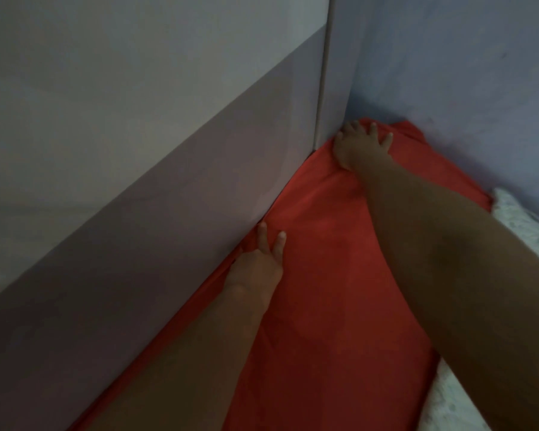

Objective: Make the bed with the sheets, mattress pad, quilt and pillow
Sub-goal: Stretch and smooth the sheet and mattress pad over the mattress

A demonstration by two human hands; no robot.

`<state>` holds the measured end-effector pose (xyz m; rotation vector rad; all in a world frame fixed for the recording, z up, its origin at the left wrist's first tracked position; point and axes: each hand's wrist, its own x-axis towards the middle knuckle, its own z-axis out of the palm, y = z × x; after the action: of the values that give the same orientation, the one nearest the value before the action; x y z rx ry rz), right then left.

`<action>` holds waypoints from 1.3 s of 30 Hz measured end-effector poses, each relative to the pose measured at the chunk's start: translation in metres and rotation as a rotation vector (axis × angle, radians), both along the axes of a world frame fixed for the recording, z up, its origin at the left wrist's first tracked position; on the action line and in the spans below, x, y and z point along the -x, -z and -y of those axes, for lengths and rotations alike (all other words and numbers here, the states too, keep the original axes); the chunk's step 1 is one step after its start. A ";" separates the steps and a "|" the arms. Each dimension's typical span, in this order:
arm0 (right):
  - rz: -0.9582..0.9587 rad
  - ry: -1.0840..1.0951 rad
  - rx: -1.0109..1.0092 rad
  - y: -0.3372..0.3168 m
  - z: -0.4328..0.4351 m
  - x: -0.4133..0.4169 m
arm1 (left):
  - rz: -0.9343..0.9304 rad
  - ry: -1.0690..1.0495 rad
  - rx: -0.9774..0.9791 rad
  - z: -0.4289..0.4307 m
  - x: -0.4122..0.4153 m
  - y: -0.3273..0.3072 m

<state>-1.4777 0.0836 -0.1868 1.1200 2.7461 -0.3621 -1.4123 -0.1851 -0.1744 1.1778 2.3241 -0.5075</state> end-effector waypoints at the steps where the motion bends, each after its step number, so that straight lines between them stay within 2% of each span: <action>1: -0.029 0.000 0.006 -0.002 0.003 -0.002 | -0.004 0.002 -0.002 0.001 0.001 -0.001; 8: -0.230 0.006 -0.059 -0.010 0.069 -0.058 | -0.038 0.013 -0.044 0.007 0.000 -0.006; 14: -0.214 -0.048 -0.032 -0.007 0.129 -0.150 | -0.069 -0.035 -0.095 0.017 -0.009 -0.005; 20: -0.148 0.009 0.032 -0.018 0.160 -0.239 | -0.014 -0.102 -0.263 0.058 -0.026 0.001; 22: -0.124 0.041 0.051 -0.019 0.167 -0.264 | -0.072 -0.059 -0.349 0.072 -0.053 0.002; 26: -0.099 0.096 0.097 -0.014 0.196 -0.311 | -0.031 0.046 -0.579 0.084 -0.124 0.005; 30: -0.085 0.147 0.085 -0.001 0.228 -0.353 | -0.053 0.103 -0.471 0.082 -0.162 0.022; 39: -0.069 0.150 -0.076 0.046 0.244 -0.377 | -0.180 0.150 -0.498 0.083 -0.170 0.052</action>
<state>-1.1011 -0.1599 -0.2326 1.3621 2.7640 -0.3235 -1.2423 -0.2683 -0.2269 1.5969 2.6179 -0.0789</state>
